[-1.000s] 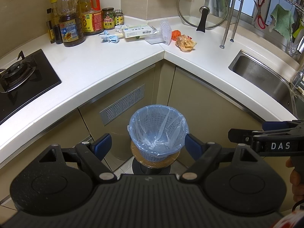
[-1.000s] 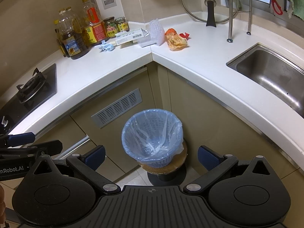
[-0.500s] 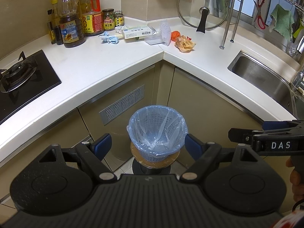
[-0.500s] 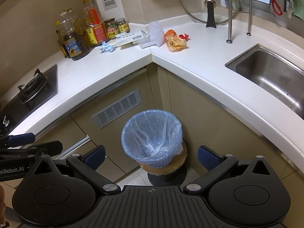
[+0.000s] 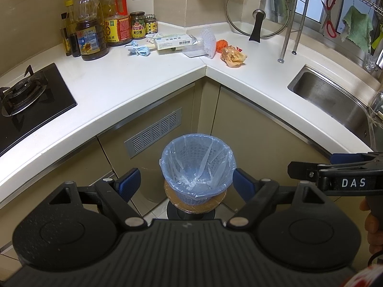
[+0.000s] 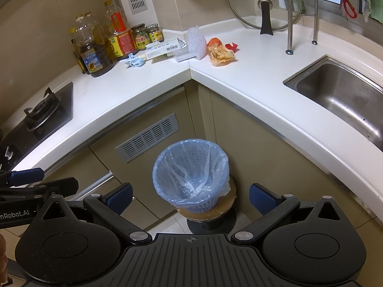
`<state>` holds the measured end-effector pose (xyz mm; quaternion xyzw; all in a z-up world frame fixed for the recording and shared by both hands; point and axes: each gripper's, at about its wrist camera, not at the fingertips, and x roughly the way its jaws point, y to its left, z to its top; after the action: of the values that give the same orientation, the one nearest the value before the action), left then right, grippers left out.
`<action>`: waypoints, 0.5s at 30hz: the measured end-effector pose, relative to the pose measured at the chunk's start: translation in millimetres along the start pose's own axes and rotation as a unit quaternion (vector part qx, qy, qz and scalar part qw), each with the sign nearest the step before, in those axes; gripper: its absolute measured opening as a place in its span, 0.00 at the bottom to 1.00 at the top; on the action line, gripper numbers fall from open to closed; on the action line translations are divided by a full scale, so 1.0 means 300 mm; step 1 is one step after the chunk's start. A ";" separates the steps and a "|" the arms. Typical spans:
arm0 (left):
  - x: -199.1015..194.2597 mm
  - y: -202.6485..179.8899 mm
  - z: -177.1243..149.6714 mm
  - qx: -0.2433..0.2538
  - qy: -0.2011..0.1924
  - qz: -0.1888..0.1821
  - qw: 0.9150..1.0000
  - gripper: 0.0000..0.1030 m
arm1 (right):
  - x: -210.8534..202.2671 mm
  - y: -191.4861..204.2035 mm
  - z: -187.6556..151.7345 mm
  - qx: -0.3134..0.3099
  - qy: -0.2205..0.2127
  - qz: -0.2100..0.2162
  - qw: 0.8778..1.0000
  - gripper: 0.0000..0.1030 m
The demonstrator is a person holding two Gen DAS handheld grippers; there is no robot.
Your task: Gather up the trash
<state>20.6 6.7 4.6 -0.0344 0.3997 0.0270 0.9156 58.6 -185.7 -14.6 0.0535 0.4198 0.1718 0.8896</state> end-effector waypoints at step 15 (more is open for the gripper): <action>0.051 -0.091 0.011 -0.007 0.001 0.016 1.000 0.80 | 0.031 -0.098 0.046 -0.001 0.001 0.005 1.000 1.00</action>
<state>35.6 -19.9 -3.3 -0.0342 0.4011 0.0439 0.9143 82.3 -209.3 -19.8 0.0541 0.4205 0.1770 0.8882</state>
